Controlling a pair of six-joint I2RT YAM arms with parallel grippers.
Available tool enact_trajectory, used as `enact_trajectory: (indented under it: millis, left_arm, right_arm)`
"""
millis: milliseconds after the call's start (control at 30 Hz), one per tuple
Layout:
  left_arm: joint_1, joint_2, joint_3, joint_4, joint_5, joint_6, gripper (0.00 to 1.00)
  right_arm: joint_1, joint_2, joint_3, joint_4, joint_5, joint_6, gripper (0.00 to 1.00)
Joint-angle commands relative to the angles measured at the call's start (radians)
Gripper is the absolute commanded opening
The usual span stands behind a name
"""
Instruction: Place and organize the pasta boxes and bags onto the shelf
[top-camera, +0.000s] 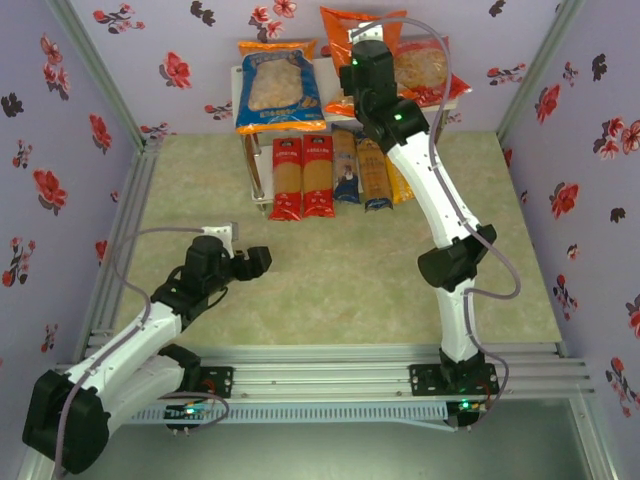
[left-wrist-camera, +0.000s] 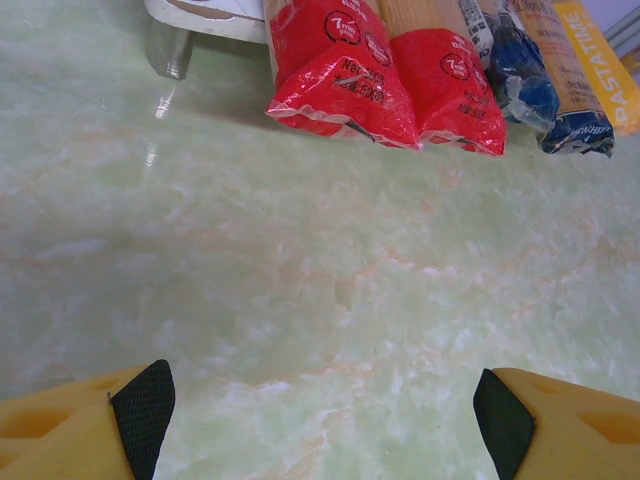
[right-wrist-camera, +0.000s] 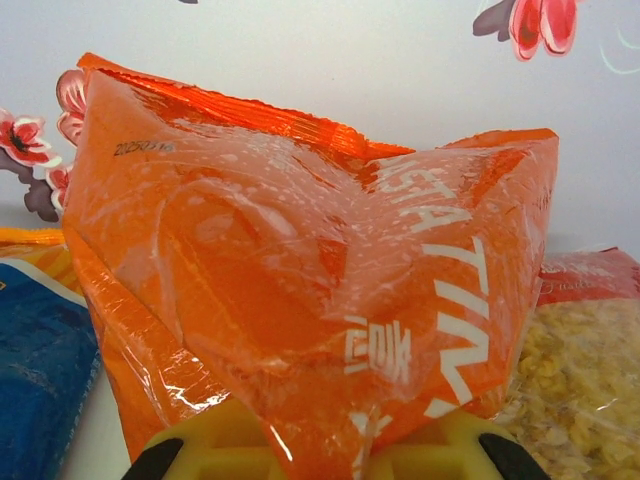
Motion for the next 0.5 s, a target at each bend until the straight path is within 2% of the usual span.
enact_trajectory:
  millis: [0, 133, 467]
  left_arm:
    - [0.011, -0.018, -0.007, -0.008, 0.013, 0.005, 0.83]
    - [0.011, -0.021, -0.004, -0.014, 0.013, 0.006, 0.83]
    - [0.015, -0.035, -0.002, -0.03, 0.013, 0.008, 0.83]
  right_arm:
    - [-0.008, 0.001, -0.017, 0.081, 0.015, 0.06, 0.07]
    - [-0.008, 0.001, -0.027, 0.077, 0.001, 0.08, 0.25]
    - [-0.011, -0.032, -0.029, 0.06, -0.037, 0.114, 0.46]
